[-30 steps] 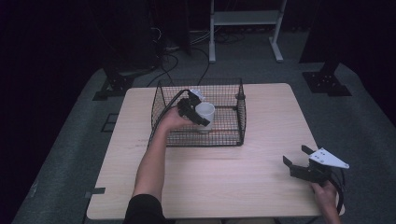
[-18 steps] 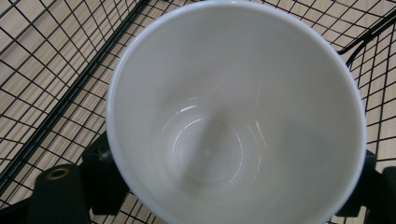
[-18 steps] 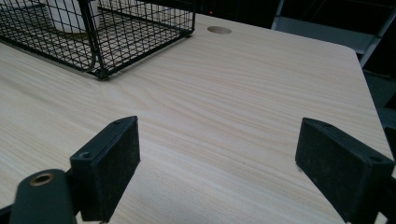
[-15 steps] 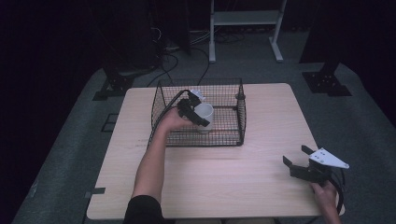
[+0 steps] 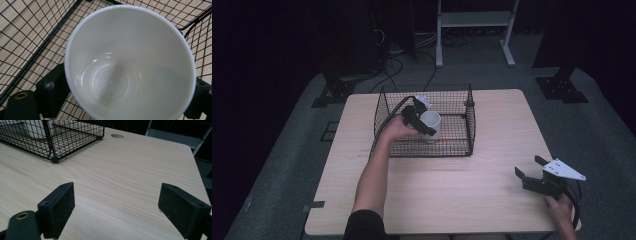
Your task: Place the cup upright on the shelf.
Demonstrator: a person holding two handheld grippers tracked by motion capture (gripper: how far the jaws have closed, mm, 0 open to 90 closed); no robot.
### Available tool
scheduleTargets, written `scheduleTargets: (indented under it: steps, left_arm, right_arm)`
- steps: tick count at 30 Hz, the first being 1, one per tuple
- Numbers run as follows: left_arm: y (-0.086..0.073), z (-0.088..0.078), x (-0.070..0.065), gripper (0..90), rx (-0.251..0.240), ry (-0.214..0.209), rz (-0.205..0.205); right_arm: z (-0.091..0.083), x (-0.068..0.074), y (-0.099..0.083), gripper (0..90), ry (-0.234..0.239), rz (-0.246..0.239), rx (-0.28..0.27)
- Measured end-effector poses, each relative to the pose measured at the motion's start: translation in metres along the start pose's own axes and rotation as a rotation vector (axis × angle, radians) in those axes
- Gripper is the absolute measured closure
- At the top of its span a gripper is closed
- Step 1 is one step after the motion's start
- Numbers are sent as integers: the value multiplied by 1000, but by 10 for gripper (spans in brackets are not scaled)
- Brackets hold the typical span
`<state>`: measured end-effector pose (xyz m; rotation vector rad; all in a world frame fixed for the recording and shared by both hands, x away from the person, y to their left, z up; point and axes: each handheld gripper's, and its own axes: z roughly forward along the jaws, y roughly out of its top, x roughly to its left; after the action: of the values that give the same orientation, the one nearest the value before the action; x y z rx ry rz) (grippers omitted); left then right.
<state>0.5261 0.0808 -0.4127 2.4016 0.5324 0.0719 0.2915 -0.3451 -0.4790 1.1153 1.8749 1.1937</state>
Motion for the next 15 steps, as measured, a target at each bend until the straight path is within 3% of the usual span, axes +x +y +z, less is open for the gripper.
scheduleTargets:
  steps: [15]
  left_arm:
    - [3,-11,-2,66,-52,20,-4]
  right_arm:
    - [0,0,0,131,-1,1,0]
